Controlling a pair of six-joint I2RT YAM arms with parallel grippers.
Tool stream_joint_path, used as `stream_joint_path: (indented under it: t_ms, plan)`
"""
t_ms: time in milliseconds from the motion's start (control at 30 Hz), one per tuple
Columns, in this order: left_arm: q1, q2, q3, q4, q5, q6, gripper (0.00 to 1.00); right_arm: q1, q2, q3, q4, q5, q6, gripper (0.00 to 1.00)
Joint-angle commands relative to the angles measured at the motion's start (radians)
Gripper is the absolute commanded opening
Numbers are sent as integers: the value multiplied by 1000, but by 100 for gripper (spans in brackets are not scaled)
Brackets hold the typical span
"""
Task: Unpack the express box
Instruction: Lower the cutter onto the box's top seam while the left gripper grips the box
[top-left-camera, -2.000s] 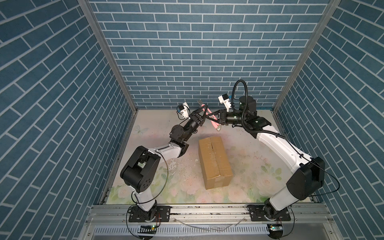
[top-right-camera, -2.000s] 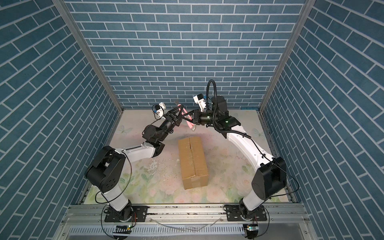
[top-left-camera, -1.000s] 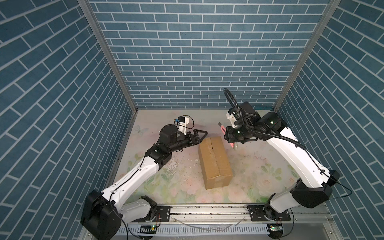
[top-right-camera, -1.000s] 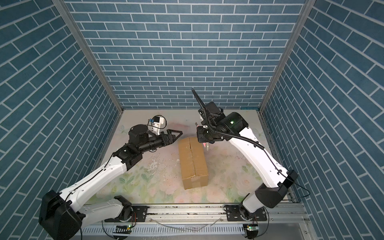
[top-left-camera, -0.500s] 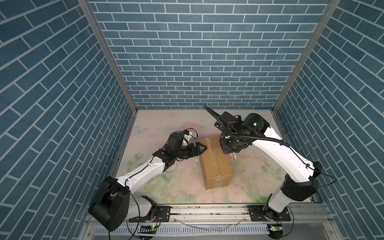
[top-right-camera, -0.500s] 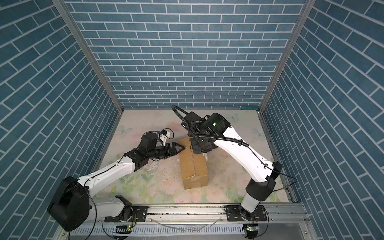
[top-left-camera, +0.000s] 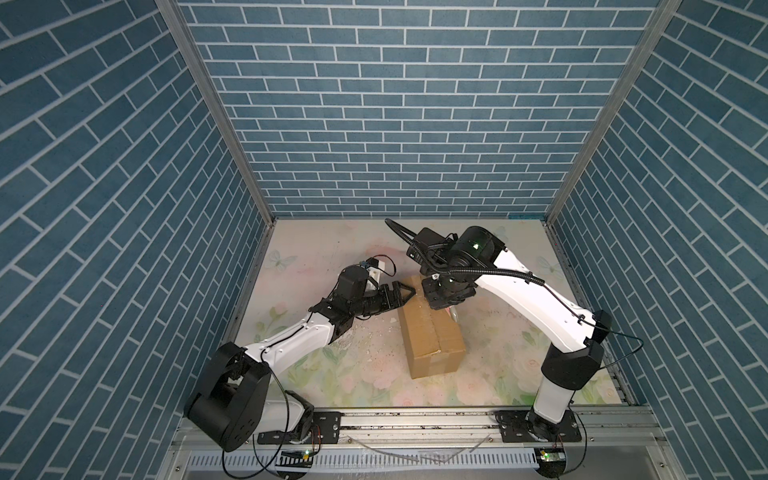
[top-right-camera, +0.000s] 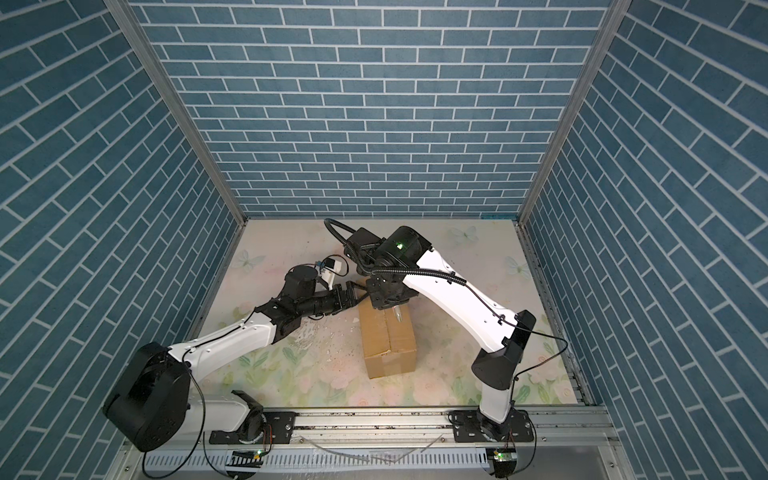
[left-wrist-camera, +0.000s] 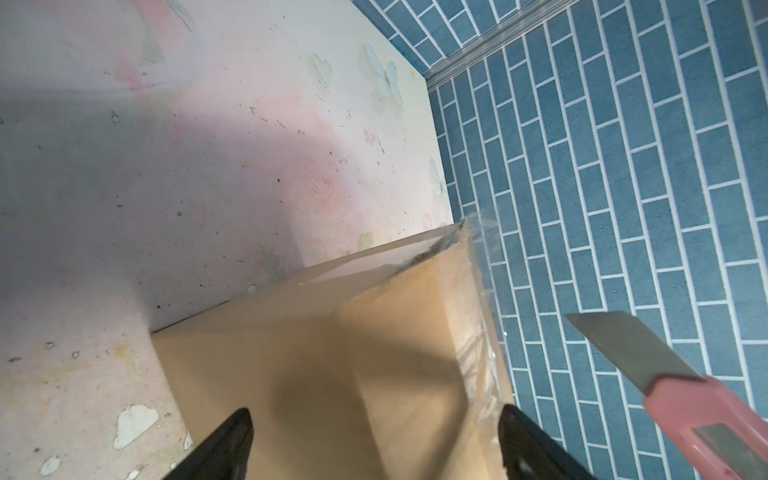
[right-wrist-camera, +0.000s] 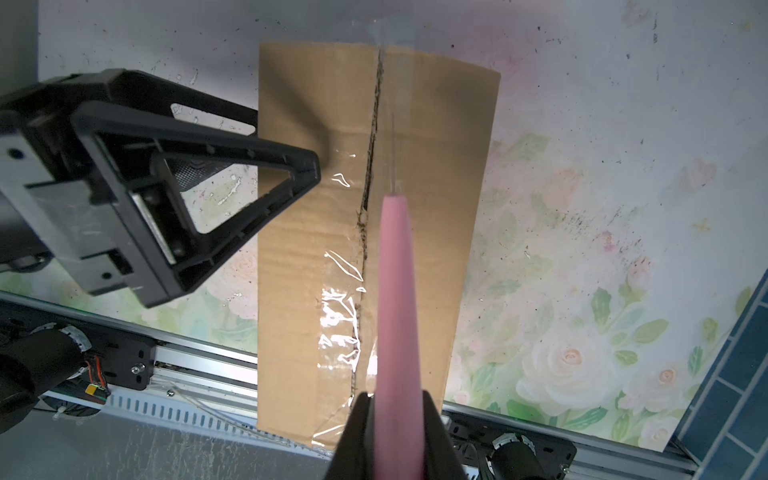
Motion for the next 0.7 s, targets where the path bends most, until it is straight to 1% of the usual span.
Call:
stream_joint_path:
  t_ms: [0, 400, 667]
  plan:
    - [4, 20, -18, 52, -11, -11, 92, 9, 20, 40, -60, 13, 31, 0]
    - [6, 34, -23, 113, -31, -36, 92, 9, 51, 24, -59, 9, 32, 0]
    - [5, 76, -17, 162, -23, -58, 91, 8, 54, 6, -44, 1, 34, 0]
